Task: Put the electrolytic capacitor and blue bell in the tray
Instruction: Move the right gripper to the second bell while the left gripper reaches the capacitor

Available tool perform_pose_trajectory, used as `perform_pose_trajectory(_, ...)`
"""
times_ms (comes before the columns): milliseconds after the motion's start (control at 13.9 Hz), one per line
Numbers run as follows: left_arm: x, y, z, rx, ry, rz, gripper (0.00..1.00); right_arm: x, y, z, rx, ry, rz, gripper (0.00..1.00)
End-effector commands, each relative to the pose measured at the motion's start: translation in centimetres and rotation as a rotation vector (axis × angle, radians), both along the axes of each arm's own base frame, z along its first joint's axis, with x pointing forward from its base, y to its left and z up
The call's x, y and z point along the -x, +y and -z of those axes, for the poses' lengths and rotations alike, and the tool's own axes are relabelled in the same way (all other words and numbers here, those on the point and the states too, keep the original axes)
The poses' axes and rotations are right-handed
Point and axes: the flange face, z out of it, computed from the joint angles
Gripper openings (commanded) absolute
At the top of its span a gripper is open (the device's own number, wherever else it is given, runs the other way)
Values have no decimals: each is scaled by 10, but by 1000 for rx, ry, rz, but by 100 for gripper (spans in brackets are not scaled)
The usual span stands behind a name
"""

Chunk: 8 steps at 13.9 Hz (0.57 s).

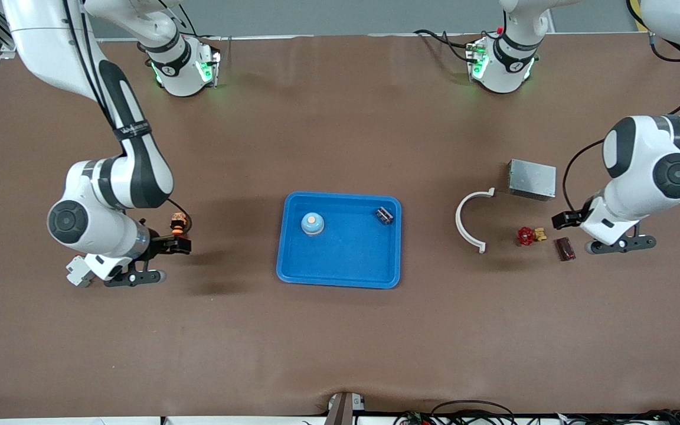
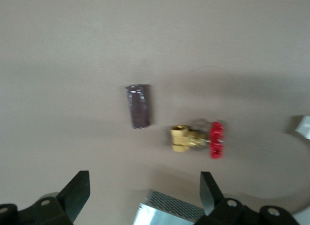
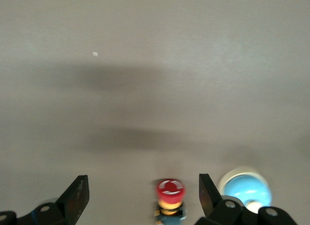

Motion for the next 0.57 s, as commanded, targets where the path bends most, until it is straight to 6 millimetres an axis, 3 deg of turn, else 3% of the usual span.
perform_pose_trajectory(0,-5,21,17,-2,-39,15,100,20,-31,10,-7,-28,-75,100)
perform_pose_trajectory(287,-26,28,40,21,-59,-29,100,33,-61,29,-5,-52,-145,100)
perform_pose_trajectory(502,-40,32,54,31,-67,-131,100,39,-79,27,3,-60,-195,100)
